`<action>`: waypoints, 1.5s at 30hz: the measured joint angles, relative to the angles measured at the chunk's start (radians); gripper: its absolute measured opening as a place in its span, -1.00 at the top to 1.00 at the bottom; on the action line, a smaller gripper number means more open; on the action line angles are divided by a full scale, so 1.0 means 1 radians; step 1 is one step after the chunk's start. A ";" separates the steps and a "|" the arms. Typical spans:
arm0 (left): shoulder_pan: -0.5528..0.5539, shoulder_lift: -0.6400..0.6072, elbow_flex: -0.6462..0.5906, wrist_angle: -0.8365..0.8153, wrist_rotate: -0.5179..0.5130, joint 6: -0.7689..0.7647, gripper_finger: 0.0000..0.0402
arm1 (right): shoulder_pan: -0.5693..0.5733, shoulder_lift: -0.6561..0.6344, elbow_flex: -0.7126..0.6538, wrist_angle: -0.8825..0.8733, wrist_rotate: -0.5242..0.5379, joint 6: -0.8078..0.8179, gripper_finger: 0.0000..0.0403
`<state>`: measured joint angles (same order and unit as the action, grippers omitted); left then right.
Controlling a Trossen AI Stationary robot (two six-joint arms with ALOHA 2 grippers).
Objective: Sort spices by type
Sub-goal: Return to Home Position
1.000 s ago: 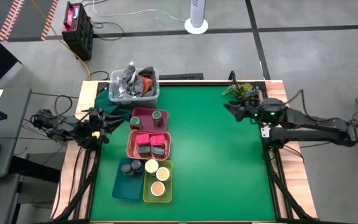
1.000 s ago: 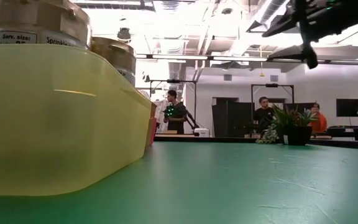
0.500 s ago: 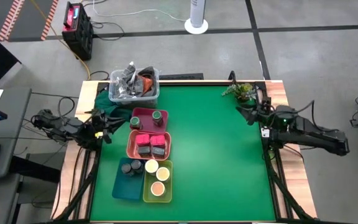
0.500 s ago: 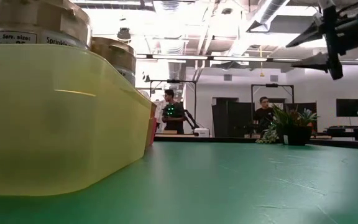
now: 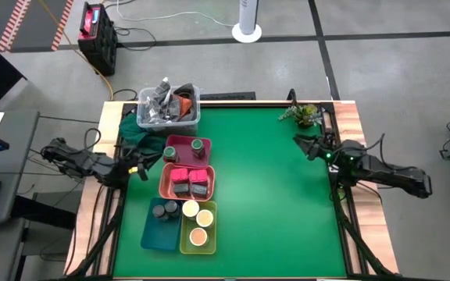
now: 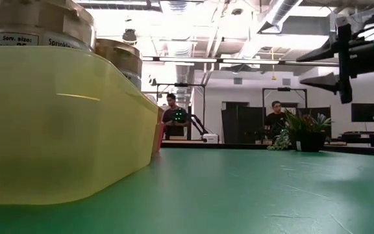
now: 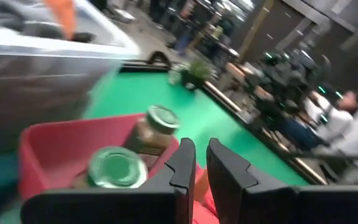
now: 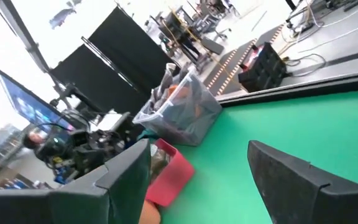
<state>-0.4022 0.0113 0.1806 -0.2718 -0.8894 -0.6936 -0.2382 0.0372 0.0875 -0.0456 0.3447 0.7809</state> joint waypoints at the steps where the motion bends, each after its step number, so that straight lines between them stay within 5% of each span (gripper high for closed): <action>1: 0.000 0.000 -0.007 -0.001 -0.027 -0.024 0.84 | 0.000 0.000 -0.014 0.011 0.000 0.007 -0.44; 9: 0.000 0.000 -0.024 -0.101 -0.213 -0.075 0.84 | 0.000 0.001 -0.073 0.106 0.000 0.009 -0.44; 21: 0.000 0.000 -0.019 -0.181 -0.220 0.134 0.84 | -0.003 0.002 -0.073 0.102 0.052 -0.015 -0.44; 29: 0.000 0.000 -0.021 -0.180 -0.216 0.388 0.84 | -0.005 0.010 -0.073 0.098 0.045 -0.373 -0.44; 37: 0.000 0.000 -0.022 -0.180 -0.216 0.341 0.84 | -0.005 0.010 -0.074 0.097 0.043 -0.853 -0.44; 45: 0.000 0.000 -0.022 -0.181 -0.216 0.344 0.84 | -0.005 0.010 -0.074 0.097 0.043 -0.937 -0.44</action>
<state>-0.4023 0.0113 0.1589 -0.4525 -1.1052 -0.3495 -0.2432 0.0467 0.0135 0.0513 0.3878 -0.1562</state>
